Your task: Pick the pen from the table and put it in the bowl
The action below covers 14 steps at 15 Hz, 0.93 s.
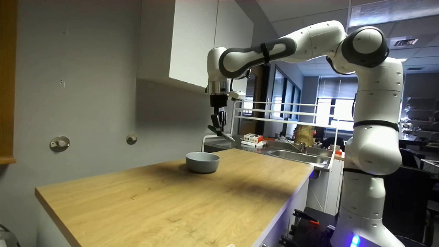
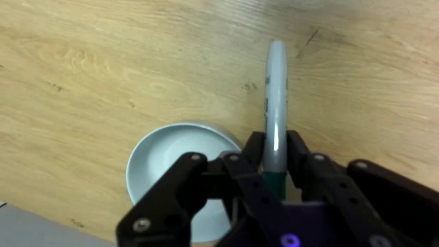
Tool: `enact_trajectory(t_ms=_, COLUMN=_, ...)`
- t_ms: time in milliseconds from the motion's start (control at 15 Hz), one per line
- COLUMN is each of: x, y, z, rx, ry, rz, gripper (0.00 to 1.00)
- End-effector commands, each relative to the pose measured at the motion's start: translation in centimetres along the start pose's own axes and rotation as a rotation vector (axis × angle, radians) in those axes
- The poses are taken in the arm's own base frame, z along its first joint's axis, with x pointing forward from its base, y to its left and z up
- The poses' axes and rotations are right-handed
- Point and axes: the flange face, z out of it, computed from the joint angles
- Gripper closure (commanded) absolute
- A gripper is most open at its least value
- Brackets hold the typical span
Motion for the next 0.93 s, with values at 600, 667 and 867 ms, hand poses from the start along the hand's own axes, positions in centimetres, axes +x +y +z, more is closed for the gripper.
enact_trajectory(t_ms=600, x=11.4, y=5.7, z=1.4, rx=0.056, ry=0.025, rz=-0.055, gripper=0.85)
enact_trajectory(t_ms=667, x=11.9, y=6.1, z=2.1, rx=0.063, ry=0.017, rz=-0.06, gripper=0.85)
enact_trajectory(t_ms=867, x=13.3, y=6.9, z=4.5, rx=0.095, ry=-0.014, rz=-0.078, gripper=0.85)
